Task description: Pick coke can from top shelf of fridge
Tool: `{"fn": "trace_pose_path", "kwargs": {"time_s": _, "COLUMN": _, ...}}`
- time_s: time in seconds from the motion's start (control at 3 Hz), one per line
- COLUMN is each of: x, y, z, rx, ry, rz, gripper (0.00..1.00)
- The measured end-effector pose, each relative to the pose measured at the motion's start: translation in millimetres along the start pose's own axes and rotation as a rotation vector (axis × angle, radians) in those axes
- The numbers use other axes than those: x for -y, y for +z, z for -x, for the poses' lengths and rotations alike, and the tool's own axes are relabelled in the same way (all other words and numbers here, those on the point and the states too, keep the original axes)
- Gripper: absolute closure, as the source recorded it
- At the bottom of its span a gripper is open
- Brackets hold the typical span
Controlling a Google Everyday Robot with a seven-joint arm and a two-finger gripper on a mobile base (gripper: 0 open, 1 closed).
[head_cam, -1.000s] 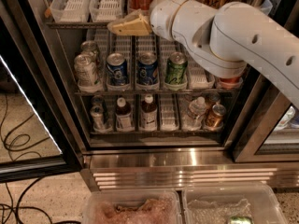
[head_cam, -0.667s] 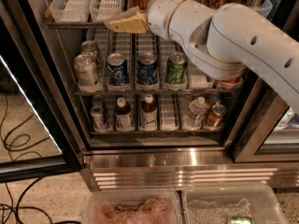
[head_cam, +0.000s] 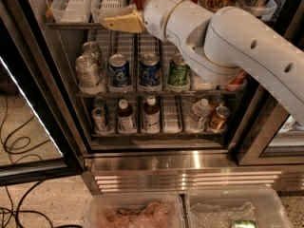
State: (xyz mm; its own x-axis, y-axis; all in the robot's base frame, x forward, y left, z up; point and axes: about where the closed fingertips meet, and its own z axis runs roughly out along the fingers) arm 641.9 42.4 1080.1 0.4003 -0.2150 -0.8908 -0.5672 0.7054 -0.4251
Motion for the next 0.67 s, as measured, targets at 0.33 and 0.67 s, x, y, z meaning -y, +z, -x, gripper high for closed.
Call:
{"fn": "trace_pose_path", "kwargs": {"time_s": 0.33, "x": 11.5, "y": -5.5, "z": -9.6, "rx": -0.007, "ry": -0.011, "rz": -0.056, "gripper": 0.0}}
{"fn": "trace_pose_path", "kwargs": {"time_s": 0.67, "x": 12.1, "y": -5.2, "z": -9.2, "rx": -0.008, "ry": -0.012, "rz": -0.059, "gripper": 0.0}}
